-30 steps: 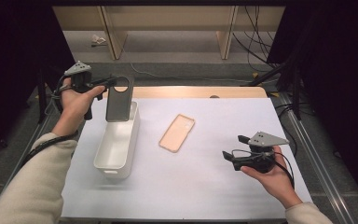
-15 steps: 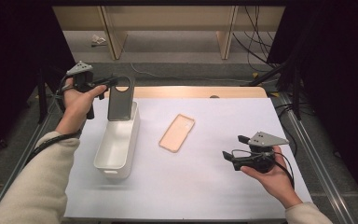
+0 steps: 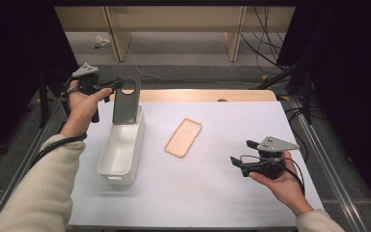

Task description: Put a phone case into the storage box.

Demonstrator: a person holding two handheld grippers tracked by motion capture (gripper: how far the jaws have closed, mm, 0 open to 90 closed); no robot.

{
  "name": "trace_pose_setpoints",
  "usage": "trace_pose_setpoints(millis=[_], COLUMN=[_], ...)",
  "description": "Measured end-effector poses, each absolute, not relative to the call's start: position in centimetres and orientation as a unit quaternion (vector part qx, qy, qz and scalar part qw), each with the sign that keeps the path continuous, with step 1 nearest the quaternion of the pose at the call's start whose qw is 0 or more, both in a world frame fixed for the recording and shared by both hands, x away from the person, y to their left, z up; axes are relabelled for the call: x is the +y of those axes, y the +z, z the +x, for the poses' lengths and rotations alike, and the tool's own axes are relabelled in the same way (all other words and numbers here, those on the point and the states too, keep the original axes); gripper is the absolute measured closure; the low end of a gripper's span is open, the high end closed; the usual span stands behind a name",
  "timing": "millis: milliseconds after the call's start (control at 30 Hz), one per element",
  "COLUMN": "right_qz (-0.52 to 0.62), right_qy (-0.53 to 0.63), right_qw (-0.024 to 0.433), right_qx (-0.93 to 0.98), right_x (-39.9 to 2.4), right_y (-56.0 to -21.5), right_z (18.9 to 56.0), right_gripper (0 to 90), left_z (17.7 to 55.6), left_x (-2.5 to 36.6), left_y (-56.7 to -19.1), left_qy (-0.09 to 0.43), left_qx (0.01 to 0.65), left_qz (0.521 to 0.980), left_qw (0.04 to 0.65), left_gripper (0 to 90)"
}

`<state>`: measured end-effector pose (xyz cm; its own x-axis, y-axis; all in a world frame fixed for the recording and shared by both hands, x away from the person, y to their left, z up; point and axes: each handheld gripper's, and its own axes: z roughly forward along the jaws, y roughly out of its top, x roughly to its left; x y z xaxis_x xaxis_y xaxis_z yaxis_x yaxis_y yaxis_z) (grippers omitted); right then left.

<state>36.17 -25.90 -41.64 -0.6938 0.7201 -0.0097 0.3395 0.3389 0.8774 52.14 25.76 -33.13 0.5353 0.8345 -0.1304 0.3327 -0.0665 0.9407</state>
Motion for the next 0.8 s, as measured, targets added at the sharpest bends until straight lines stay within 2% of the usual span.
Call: trace_pose_setpoints(millis=[800], right_qz=[0.333], right_qy=[0.469], right_qw=[0.202], right_qx=[0.793], right_x=[-25.87], right_y=[-41.65], right_z=[36.17], right_gripper=[16.2], left_z=[52.88], left_x=[25.73], left_y=[-34.11], left_qy=[0.233], left_qx=[0.431], left_qz=[0.693], left_qw=[0.529], left_gripper=[80.7])
